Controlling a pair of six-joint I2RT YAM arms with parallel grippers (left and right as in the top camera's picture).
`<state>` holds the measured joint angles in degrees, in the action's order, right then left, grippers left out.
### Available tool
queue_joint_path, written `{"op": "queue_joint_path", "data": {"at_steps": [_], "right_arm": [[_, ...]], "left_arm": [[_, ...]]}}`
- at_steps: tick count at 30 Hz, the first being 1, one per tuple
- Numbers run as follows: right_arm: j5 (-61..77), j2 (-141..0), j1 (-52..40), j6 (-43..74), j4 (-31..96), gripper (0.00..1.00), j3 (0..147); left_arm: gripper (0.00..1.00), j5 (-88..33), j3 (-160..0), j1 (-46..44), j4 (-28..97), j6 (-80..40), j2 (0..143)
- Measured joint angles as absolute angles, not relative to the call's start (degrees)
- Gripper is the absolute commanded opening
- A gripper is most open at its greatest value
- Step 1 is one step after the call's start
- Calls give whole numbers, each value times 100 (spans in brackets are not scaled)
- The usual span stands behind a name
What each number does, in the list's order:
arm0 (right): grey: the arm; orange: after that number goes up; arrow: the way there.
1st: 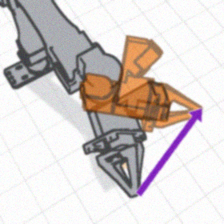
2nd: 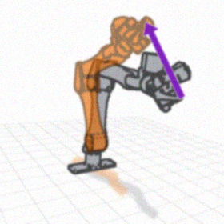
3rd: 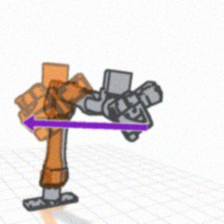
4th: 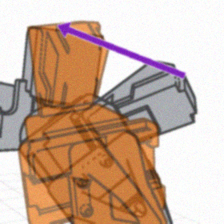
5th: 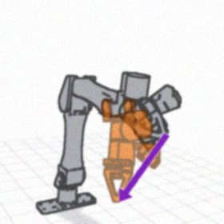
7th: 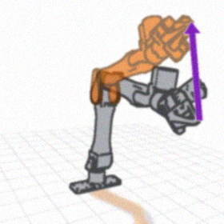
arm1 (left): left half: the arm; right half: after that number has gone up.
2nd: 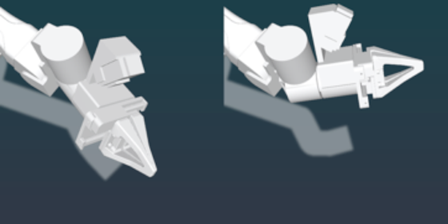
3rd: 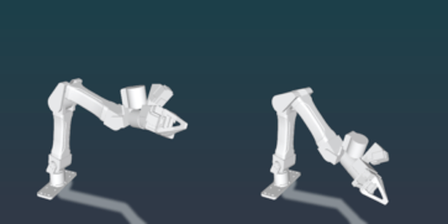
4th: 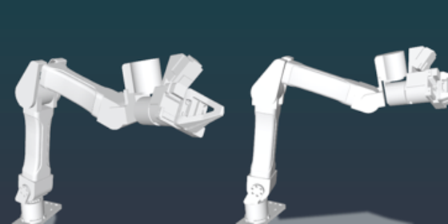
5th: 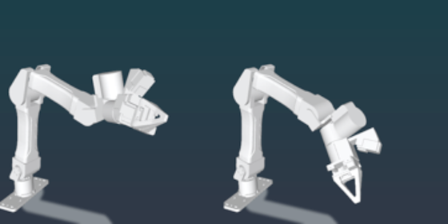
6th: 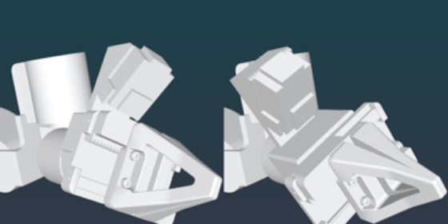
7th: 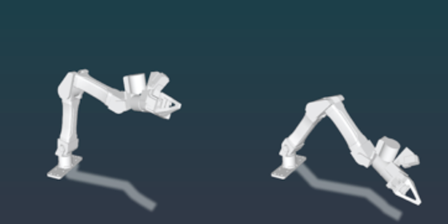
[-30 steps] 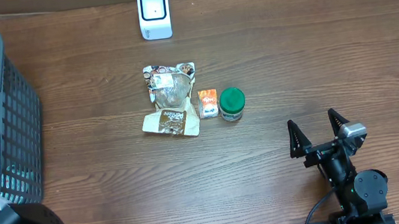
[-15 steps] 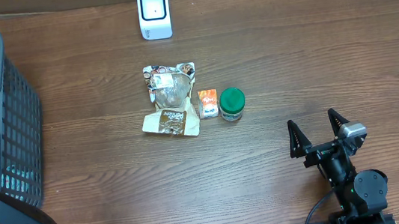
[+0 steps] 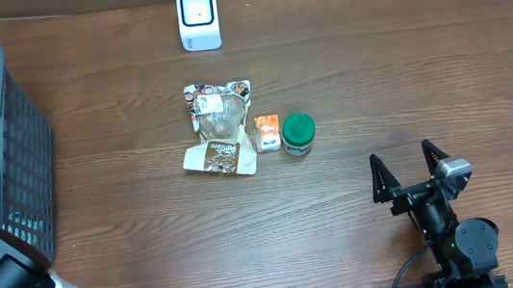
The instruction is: Scan the item barcode
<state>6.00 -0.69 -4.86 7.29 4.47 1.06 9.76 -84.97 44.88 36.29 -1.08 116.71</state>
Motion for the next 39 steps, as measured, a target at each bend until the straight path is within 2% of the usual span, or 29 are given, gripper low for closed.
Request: {"op": "queue_joint_path", "data": {"at_steps": [7,11,18,20,22,23,24,33,39], "right_arm": [[600,-69,-486,729,449,100,106],[600,-69,-486,729,449,100,106],[602,-69,-486,729,449,100,106],[600,-69,-484,731,449,100,106],[600,-69,-486,727,451,100,106],[600,-69,-486,729,449,100,106],[600,-69,-486,727,451,100,106],[600,-69,-486,727,449,100,106],[600,-69,-486,729,451,100,106]], "left_arm": [[52,1059,-8499,4488,3544,-89,11732],[46,1129,-8499,4488,3586,-89,11745],[43,1168,-8510,4488,3701,-108,11745],[37,1188,-8510,4488,3710,-110,11745],[14,1208,-8510,4488,3704,-128,11745],[6,1203,-8501,4488,3675,-137,11745],[4,1190,-8486,4488,3629,-121,11745],[4,1225,-8438,4473,3594,-134,11708],[4,1146,-8683,4473,4602,-432,11601]]}}
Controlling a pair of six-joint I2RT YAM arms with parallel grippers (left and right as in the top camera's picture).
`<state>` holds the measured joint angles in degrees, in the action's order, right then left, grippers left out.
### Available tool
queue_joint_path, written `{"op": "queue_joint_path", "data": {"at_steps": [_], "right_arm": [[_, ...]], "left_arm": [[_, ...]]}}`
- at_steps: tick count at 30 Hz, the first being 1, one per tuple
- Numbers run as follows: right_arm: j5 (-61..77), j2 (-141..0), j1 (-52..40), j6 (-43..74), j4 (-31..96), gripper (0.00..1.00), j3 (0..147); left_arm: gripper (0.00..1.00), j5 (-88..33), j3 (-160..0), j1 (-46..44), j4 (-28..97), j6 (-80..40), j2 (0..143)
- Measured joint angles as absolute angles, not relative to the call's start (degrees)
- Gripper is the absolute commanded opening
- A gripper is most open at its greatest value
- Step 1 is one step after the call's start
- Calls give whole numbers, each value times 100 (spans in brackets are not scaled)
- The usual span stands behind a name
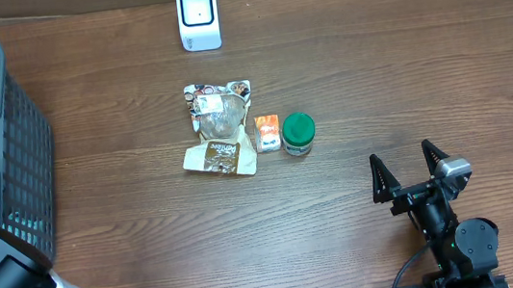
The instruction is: Scan the item barcode
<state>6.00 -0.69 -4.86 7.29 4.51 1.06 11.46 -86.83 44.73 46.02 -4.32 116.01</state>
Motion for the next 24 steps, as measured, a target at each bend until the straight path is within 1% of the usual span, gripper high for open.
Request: {"op": "queue_joint_path", "data": {"at_steps": [6,10,14,17,20,24], "right_arm": [[600,-69,-486,725,451,100,106],[602,-69,-486,729,451,100,106],[600,-69,-486,729,449,100,106],[600,-69,-486,729,449,100,106],[600,-69,-486,729,449,100,106],[600,-69,-486,729,449,100,106]], "left_arm": [[4,587,-9572,4473,5295,-917,11069],[4,-239,-10215,4453,5273,-1127,10066],[4,-961,-10492,4268,5273,-1321,8875],[4,-1249,-10562,3793,5461,-1365,8128],[4,-1446,-10586,3002,5983,-1476,7660],[4,-1481,-10541,2073,6549,-1824,7638]]}}
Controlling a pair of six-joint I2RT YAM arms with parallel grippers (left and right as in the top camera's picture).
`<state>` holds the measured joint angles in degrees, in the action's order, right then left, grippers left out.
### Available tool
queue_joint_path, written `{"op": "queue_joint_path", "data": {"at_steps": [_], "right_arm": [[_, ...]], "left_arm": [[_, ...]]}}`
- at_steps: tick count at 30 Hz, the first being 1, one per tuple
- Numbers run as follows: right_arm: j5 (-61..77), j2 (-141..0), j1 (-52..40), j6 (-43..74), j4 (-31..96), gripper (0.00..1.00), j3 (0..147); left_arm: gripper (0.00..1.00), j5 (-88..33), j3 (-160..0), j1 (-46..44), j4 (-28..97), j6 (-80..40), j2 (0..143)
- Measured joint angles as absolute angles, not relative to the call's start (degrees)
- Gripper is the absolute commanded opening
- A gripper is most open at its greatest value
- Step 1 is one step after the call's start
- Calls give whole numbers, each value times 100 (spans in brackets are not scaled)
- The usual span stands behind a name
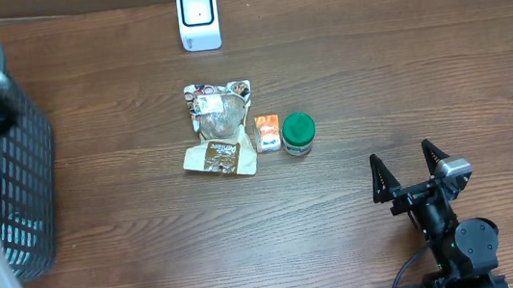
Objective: Scan the item barcode
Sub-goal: 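Carry the tissue pack out and set it left of the bread bag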
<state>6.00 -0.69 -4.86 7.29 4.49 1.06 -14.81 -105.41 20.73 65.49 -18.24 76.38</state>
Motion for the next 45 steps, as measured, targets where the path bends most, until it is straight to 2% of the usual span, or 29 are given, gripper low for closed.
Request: {"op": "queue_joint_path", "data": {"at_steps": [4,14,21,28,30,32,34,40,45], "right_arm": [[600,-69,-486,729,449,100,106],[600,-69,-486,727,449,100,106],[600,-69,-486,727,449,100,106],[600,-69,-486,727,449,100,106],[600,-69,-486,727,449,100,106],[600,-69,-486,731,447,100,106],[600,-69,-486,727,449,100,106],[600,-69,-486,727,447,100,106],[600,-69,-486,727,445,100,106]], "left_arm": [[4,-1140,-10106,1212,6733,-2458,7865],[4,545,-8235,-482,5986,-4705,8934],[4,950,-7935,-631,5680,-5826,9979],[5,836,-7909,-679,5544,-6134,10687],[14,773,-7909,-679,5509,-6117,10707],[29,705,-7911,-679,5483,-5988,10707],[36,591,-7913,-679,5483,-5865,10707],[57,220,-8493,-679,5756,-5264,10707],[64,-82,-9588,-679,6475,-4578,10707]]}}
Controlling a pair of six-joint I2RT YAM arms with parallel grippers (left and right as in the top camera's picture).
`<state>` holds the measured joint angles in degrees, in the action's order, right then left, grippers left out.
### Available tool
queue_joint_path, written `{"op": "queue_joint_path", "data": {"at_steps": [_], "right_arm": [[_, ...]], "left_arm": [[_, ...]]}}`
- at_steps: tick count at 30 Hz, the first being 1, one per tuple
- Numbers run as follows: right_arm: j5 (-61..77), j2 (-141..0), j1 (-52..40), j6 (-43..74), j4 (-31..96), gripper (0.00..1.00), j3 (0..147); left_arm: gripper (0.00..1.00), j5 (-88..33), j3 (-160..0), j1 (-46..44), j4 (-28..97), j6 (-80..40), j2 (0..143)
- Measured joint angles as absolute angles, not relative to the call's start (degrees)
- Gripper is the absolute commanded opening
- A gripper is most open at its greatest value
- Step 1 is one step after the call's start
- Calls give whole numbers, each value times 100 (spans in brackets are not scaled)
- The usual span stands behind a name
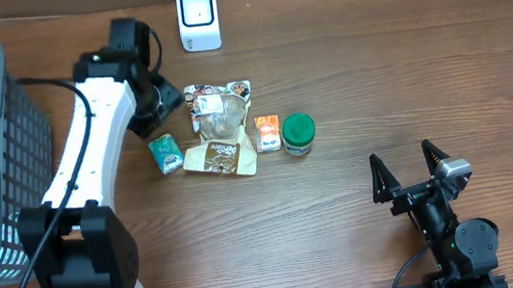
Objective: Scan the item barcode
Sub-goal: 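Carry the tissue pack out and set it left of the bread bag, then reach the left gripper back into the basket and grasp the light-green bag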
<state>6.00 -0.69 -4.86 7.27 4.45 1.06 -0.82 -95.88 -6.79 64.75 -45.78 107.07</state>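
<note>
A small teal box (166, 154) lies on the table just left of the brown snack pouch (219, 131). My left gripper (153, 127) hangs right above the box, its dark fingers reaching the box's top edge; whether they grip it is unclear. The white barcode scanner (198, 17) stands at the back centre. My right gripper (405, 174) rests open near the front right with nothing in it.
A small orange box (267, 132) and a green-lidded jar (298, 132) sit right of the pouch. A large grey mesh basket fills the left edge. The white left arm (91, 134) stretches from the front left across to the pouch.
My left arm has left the basket area and now reaches over the table beside the pouch. A teal box, absent from the table before, lies under the gripper. The right arm has not moved.
At first my left arm was low at the left edge by the basket, and the table held only pouch, orange box and jar. Then the arm was up over the basket. Now it is by the pouch with a teal box beneath it.
</note>
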Motion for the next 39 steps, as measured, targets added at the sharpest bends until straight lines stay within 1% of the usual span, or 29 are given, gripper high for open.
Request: {"op": "queue_joint_path", "data": {"at_steps": [7,11,13,16,21,24,30,39], "right_arm": [[600,-69,-486,729,451,100,106],[600,-69,-486,729,454,100,106],[600,-69,-486,727,451,100,106],[600,-69,-486,727,449,100,106],[600,-69,-486,731,449,100,106],[602,-69,-486,729,451,100,106],[600,-69,-486,729,451,100,106],[602,-69,-486,729,454,100,106]], "left_arm": [[67,-735,-10884,-716,7083,-3395,10707],[68,-858,-11681,-716,7653,-2921,10700],[71,-814,-12044,-716,7900,-2790,10680],[81,-565,-12599,-714,8337,-2663,10608],[85,-73,-13297,-499,8777,-2567,10318],[88,71,-13480,-8,8851,-2552,10029],[91,165,-13546,1450,8921,-2663,9607],[91,178,-13371,3389,8936,-3116,9647]]}}
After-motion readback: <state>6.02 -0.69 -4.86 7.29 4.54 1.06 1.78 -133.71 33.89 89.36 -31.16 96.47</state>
